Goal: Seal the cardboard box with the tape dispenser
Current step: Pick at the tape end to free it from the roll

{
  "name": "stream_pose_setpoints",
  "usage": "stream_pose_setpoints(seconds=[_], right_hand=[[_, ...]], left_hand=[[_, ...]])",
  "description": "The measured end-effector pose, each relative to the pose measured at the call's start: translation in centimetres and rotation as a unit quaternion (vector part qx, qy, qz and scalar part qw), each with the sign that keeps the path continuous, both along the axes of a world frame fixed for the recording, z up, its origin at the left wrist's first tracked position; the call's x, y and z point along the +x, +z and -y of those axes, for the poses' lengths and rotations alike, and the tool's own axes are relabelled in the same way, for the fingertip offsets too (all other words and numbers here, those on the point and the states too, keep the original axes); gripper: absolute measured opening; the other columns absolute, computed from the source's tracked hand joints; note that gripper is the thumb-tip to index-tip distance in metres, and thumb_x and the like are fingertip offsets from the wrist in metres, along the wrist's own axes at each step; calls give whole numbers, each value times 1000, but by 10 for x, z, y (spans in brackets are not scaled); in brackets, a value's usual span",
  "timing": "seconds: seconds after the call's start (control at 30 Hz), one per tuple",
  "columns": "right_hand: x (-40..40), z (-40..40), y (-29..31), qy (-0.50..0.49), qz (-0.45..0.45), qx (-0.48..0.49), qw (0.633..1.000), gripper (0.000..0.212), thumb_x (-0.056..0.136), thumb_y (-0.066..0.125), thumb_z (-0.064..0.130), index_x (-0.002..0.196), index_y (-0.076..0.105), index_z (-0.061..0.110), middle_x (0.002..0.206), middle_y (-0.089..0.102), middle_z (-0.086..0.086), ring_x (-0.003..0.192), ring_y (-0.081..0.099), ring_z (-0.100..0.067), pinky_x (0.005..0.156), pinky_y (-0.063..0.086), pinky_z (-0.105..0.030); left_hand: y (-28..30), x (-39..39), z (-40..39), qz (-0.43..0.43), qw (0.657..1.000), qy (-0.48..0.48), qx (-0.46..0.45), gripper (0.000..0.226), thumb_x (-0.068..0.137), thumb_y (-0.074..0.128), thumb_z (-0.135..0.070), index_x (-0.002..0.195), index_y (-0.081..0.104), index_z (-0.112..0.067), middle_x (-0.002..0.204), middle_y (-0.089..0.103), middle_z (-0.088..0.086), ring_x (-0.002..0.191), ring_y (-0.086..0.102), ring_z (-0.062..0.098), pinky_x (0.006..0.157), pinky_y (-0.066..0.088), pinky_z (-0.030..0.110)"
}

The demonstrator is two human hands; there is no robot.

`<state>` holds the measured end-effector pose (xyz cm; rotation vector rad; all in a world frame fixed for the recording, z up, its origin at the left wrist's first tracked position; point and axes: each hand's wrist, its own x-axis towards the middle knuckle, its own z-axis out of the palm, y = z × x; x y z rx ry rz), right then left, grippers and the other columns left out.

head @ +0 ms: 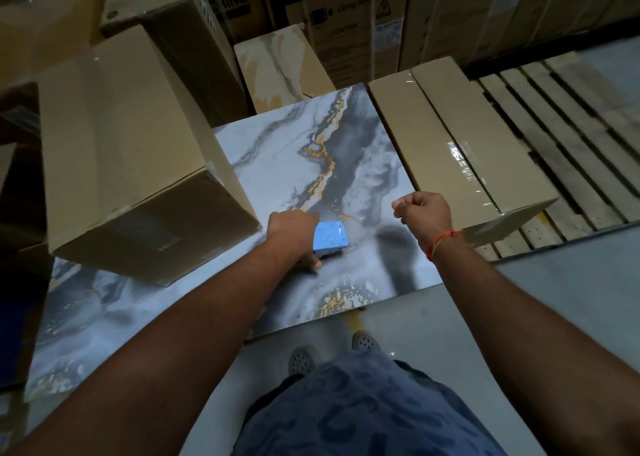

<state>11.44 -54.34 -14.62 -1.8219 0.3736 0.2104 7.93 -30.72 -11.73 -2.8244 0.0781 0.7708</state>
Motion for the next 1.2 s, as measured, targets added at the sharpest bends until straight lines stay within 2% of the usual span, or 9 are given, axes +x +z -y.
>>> stream_pose_setpoints(seconds=[0.2, 0.43, 0.57, 0.67, 0.83, 0.9, 1.0, 1.1, 1.2], right_hand=[[2, 13, -21, -12, -13, -15, 1000, 16, 79, 72, 17, 64, 69, 15, 71, 73, -5, 67, 64, -16, 80, 57, -38], [4, 13, -33, -24, -27, -71, 997, 14, 83, 72, 17, 79, 74, 4, 75, 73, -8, 74, 66, -19, 74, 49, -26], [9, 11, -39, -17, -28, -127, 991, 16, 84, 71, 20, 79, 75, 6, 80, 76, -12, 82, 71, -27, 82, 56, -34], [12, 6, -41, -24, -35, -153, 987, 15, 85, 70, 20, 79, 74, 7, 80, 76, -12, 82, 71, -27, 82, 56, -35], [16, 0, -42, -36, -45, -182, 982, 15, 85, 70, 19, 80, 75, 6, 80, 76, -13, 81, 70, -29, 81, 55, -36], [17, -1, -41, -39, -45, -191, 980, 14, 85, 70, 19, 80, 74, 7, 78, 75, -11, 79, 69, -27, 78, 53, -33], [18, -4, -39, -42, -38, -210, 976, 11, 84, 69, 17, 78, 74, 10, 71, 68, -5, 74, 66, -24, 70, 44, -26], [17, -7, -36, -43, -37, -219, 974, 10, 82, 66, 12, 79, 75, 12, 71, 69, -3, 71, 64, -20, 68, 40, -22], [13, -9, -33, -43, -32, -228, 972, 10, 82, 66, 11, 83, 76, 13, 73, 70, -2, 70, 61, -15, 68, 38, -19]], left_hand=[[-5, 10, 18, -4, 1000, -2, -13, 91, 60, 78, -79, 126, 49, -25, 121, 66, 2, 112, 64, 27, 80, 40, 35], [-12, 24, 33, -23, 999, -23, 19, 98, 61, 69, -88, 134, 50, -25, 120, 66, 2, 112, 65, 26, 85, 48, 36], [-17, 34, 43, -28, 999, -26, 24, 90, 66, 66, -84, 131, 56, -22, 117, 64, 2, 109, 64, 26, 78, 46, 33], [-20, 40, 50, -47, 998, -22, 39, 78, 67, 67, -78, 120, 62, -21, 111, 63, 0, 104, 65, 24, 78, 50, 32], [-26, 51, 54, -99, 993, -34, 47, 64, 71, 69, -61, 121, 65, -22, 110, 62, 0, 98, 62, 23, 69, 45, 32], [-28, 57, 52, -109, 993, -41, 21, 69, 77, 64, -65, 131, 63, -22, 123, 63, 5, 110, 62, 27, 76, 47, 33], [-29, 69, 46, -147, 988, -45, -24, 89, 85, 47, -82, 149, 50, -20, 152, 53, 11, 137, 52, 33, 104, 44, 40], [-35, 84, 36, -170, 984, -49, -35, 104, 79, 46, -89, 151, 48, -13, 155, 51, 12, 138, 52, 33, 108, 42, 39], [-37, 98, 32, -191, 979, -43, -54, 103, 84, 46, -85, 152, 45, -8, 159, 45, 15, 142, 48, 34, 112, 39, 39]])
